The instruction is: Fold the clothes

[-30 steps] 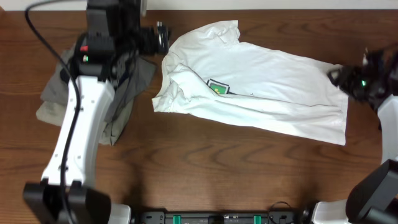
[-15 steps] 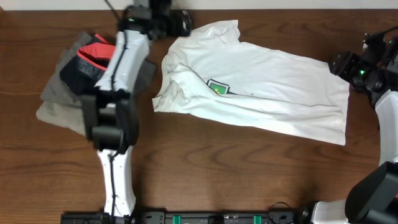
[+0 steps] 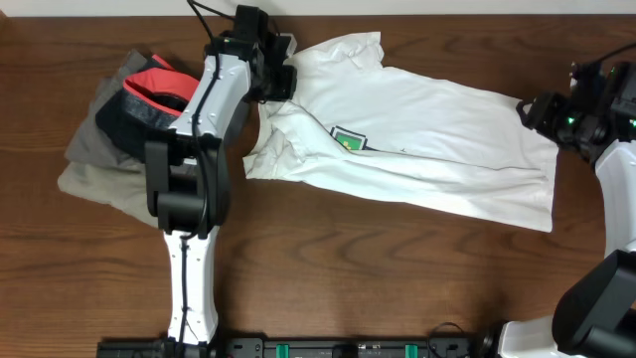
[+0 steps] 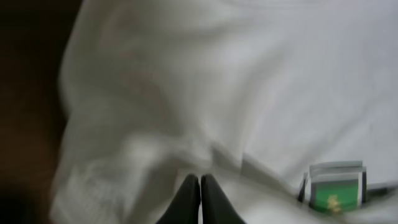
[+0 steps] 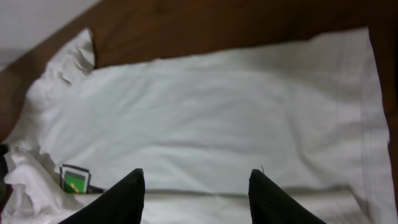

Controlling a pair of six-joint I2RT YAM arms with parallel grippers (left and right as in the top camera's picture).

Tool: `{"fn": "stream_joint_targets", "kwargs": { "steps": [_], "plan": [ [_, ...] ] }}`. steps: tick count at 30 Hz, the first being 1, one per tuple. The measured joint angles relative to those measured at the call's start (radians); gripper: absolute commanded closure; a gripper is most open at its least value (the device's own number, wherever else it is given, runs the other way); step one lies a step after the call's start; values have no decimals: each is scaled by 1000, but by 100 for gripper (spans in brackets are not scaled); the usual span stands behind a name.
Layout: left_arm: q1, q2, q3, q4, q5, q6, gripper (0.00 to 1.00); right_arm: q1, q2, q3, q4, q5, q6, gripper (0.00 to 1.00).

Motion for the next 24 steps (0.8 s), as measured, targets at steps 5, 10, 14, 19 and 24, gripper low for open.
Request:
{"fn": "stream_joint_targets", "kwargs": {
  "steps": [5, 10, 14, 19, 24],
  "plan": [
    [-8, -148, 3, -244, -72, 22, 84, 0, 5, -2, -105, 28, -3, 46],
    [-16, -220, -48, -285, -87, 23, 78, 0, 47, -19, -143, 53, -3, 46],
    [-17, -201, -216, -142, -98, 29, 72, 0, 120, -38, -145, 62, -3, 47],
    [-17, -171, -396, 35, -68, 41, 75, 0, 224, -44, -117, 47, 0, 55],
    [-17, -171, -438, 19, -49, 51, 90, 0, 288, -47, -69, 27, 0, 56]
  ]
}}
